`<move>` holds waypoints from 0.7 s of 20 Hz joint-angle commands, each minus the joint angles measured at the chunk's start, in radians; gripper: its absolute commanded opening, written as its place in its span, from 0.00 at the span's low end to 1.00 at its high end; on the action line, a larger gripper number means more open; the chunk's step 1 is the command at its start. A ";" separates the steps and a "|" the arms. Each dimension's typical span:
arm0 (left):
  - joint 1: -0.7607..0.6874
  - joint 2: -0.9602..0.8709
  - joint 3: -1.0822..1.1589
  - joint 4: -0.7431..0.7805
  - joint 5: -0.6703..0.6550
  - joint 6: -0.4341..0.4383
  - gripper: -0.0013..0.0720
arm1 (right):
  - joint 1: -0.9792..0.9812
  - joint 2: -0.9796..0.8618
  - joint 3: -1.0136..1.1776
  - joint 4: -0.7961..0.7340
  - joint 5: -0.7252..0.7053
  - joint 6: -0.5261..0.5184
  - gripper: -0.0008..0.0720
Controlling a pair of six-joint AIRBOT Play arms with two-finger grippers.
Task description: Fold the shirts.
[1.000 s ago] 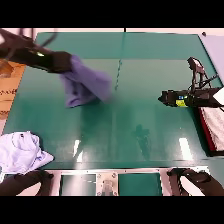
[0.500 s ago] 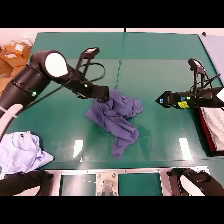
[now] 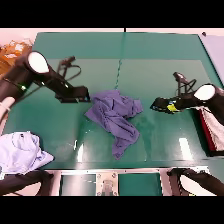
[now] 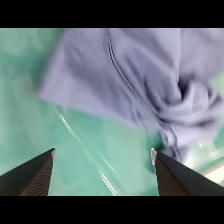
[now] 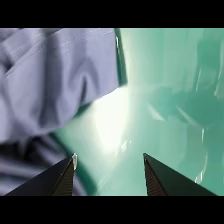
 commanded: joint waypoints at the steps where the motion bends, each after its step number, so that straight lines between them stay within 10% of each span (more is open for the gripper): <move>1: -0.080 0.000 -0.168 -0.179 0.101 0.043 0.97 | 0.000 -0.206 0.037 0.097 -0.066 -0.089 0.68; 11: -0.275 -0.013 -0.397 -0.288 0.673 0.039 0.97 | 0.002 -0.445 0.105 0.462 -0.080 -0.299 0.58; 12: -0.275 -0.016 -0.397 -0.289 0.655 0.039 0.85 | 0.002 -0.454 0.105 0.463 -0.080 -0.299 0.40; 14: -0.275 -0.014 -0.395 -0.295 0.574 0.044 0.18 | 0.001 -0.456 0.106 0.462 -0.080 -0.327 0.04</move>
